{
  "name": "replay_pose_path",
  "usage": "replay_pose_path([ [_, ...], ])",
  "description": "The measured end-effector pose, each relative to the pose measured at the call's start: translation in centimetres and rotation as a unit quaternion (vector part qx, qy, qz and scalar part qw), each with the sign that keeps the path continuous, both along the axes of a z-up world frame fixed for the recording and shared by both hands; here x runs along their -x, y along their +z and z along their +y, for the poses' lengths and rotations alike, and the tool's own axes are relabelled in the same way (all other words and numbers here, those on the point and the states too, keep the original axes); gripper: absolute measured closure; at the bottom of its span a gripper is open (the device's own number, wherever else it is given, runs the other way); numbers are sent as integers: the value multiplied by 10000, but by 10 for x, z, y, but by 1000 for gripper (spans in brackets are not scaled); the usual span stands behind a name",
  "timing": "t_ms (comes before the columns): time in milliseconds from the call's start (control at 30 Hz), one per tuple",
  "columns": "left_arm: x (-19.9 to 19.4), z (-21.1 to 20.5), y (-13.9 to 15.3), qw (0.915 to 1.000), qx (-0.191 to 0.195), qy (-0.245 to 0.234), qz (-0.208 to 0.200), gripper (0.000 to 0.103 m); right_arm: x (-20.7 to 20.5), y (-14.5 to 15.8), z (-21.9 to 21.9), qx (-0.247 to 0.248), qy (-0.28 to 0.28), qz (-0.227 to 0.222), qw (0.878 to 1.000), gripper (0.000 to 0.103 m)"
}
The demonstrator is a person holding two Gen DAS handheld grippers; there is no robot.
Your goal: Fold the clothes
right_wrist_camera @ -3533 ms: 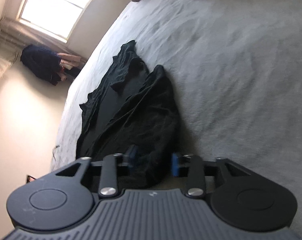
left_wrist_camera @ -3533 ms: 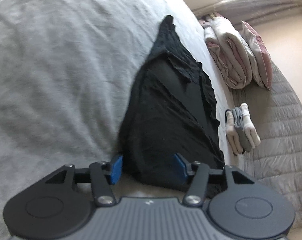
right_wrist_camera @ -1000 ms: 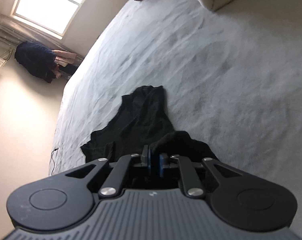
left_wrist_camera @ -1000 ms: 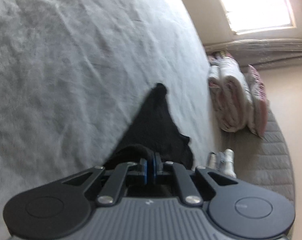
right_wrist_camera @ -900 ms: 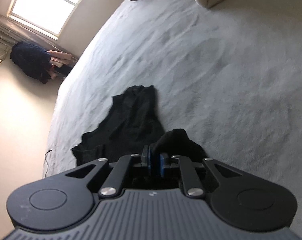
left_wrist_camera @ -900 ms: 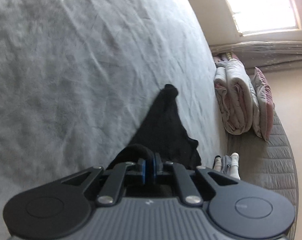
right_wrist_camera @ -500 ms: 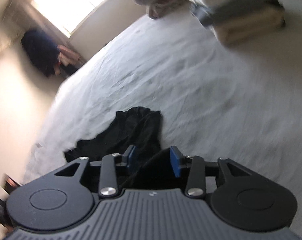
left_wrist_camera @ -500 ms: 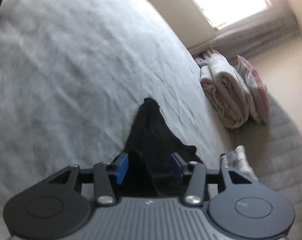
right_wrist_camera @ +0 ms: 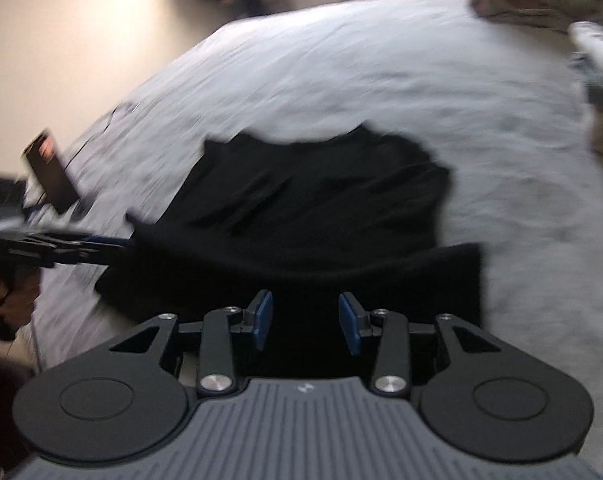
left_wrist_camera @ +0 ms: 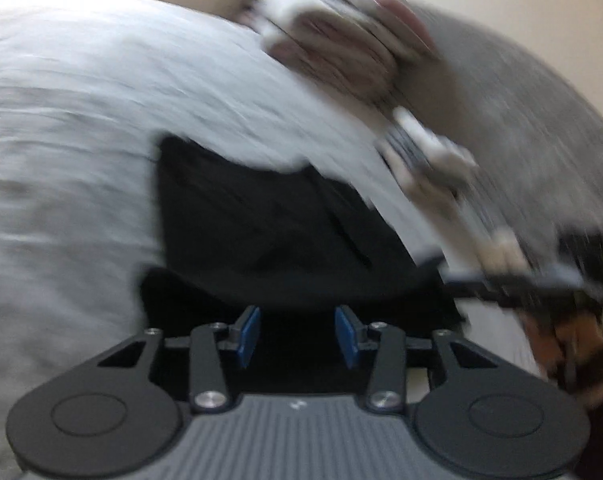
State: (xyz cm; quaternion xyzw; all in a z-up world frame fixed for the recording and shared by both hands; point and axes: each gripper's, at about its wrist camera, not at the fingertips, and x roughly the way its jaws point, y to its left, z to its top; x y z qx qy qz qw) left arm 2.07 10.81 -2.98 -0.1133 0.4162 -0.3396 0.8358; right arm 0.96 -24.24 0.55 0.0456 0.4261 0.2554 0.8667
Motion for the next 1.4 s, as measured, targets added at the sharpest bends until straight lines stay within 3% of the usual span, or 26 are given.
replay_pose_path([
  [133,-3,-32,-18,9989,-351,-292,56,61,-9,-21,28,255,278,104,9992,61],
  [233,-11,-40,-22,9993,-302,-213,-3,61,-17,-31,43,448,283,-50,9986,61],
  [367,-23,-45,-22,9996,-94,63,-246,61,-23,-29,51,456,198,-520,9974,62],
  [500,-38,-41,-26,9962,93,746,-448,61,-34,-32,49,472,-181,-981,9939,64],
  [667,-46,-31,-31,9889,-111,1335,-642,59,-47,-42,30,719,-675,-1254,9872,64],
  [733,-44,-27,-30,9861,-325,1443,-751,60,-50,-46,16,730,-809,-1261,9860,73],
  [800,-42,-21,-28,9825,-504,1579,-846,60,-50,-46,0,737,-938,-1269,9847,75],
  [967,-39,-2,-26,9793,-583,1759,-817,60,-39,-42,-36,811,-1379,-1207,9797,74],
  [1100,-31,0,-21,9722,-1055,1877,-915,58,-28,-39,-59,867,-1686,-1174,9748,74],
  [1233,-24,13,-14,9720,-772,2054,-838,58,-13,-27,-74,631,-1844,-1227,9731,72],
  [1400,-16,14,-7,9769,-263,1990,-734,58,-1,-16,-62,297,-1603,-1247,9787,72],
])
